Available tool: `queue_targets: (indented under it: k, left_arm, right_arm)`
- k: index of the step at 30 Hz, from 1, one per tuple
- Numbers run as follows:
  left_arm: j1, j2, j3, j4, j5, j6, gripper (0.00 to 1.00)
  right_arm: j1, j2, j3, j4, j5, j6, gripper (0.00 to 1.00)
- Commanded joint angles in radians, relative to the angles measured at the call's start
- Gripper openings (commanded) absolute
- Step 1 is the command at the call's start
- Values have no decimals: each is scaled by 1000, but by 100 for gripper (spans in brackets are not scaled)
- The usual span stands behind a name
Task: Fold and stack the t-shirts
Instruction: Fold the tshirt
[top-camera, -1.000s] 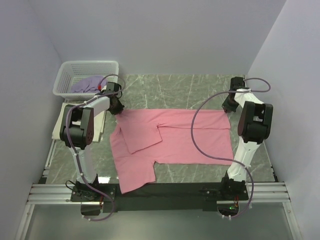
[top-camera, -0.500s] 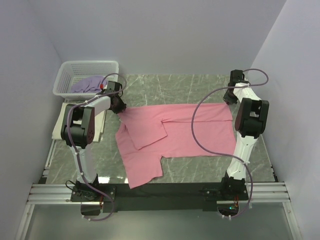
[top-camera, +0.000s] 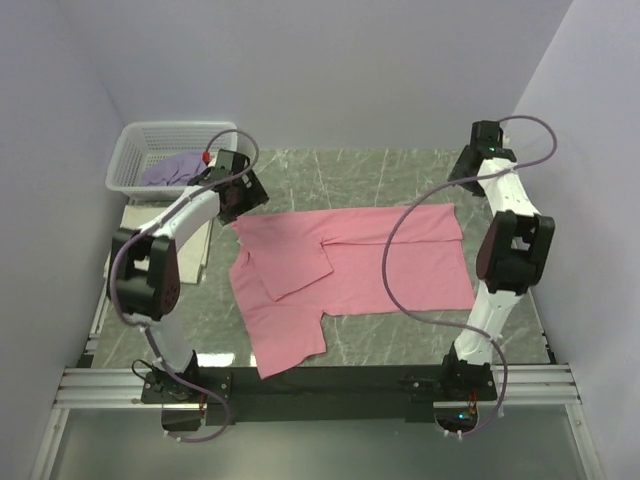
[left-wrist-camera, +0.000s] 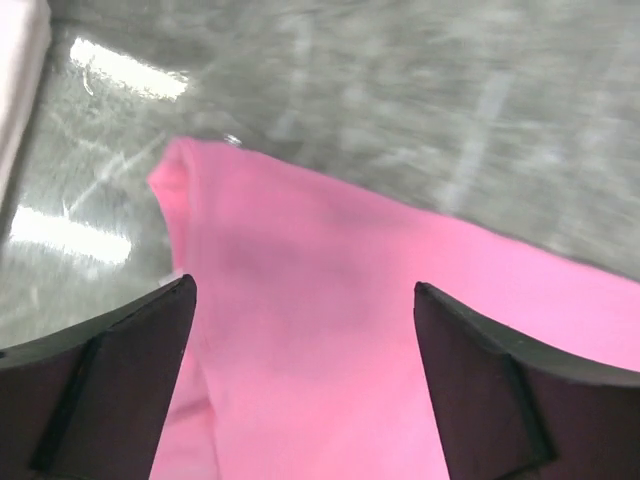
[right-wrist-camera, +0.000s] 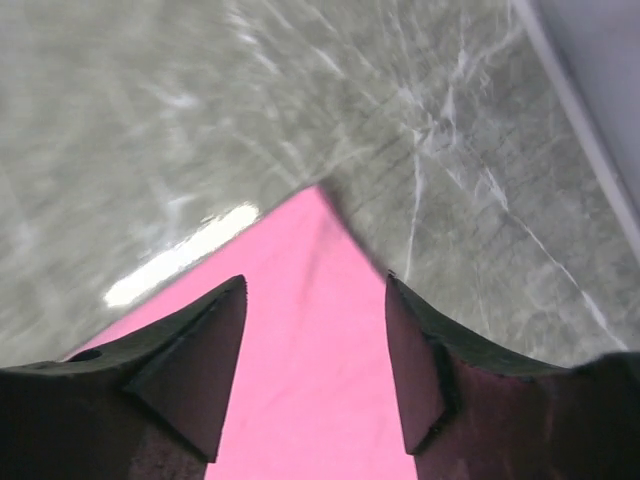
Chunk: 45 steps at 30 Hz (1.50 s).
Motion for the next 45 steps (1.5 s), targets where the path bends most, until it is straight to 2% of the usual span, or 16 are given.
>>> queue_targets:
  k: [1,6,12,19,21,24,27,30,33,39,45]
  left_arm:
    - [-30,-218,-3,-77,-60,2,99]
    - [-35,-447,-170,-148,-48,-24,99]
    - [-49,-801,-458,-226,-36,-50,96]
    - [-92,-962,-700,-320,12,-148,86]
    - [-145,-967,-710,-309,11,-191,81]
    - [-170,-923,-736,-277,20,-223,75]
    - [-184,-834,-761,-215,29,-235,60]
    - [-197,-772,-770,-168,30,-242,51]
    - [-207,-725,-767,-148,29,-245,47]
    - [-214,-650,-742,-166,3,-246,47]
    - [-227,-573,-748,-145,41,-255,47]
  right_arm:
    - [19,-222,-52,-65,-42,28,65]
    - [19,-410,-198,-125,-218,58,66]
    - [33,-676,-506,-89,-300,66,66]
    - [42,-844,-684,-75,-323,84,66]
    - [56,-870,-738,-52,-312,89,66]
    - [71,-890,-773,-45,-327,98,66]
    - [93,-895,-792,-48,-292,104,65]
    - [99,-913,-824,-32,-265,118,65]
    - [102,-931,-845,-51,-223,120,64]
    - [102,-982,-905,-99,-146,123,64]
    - [102,-987,-959,-99,-91,141,64]
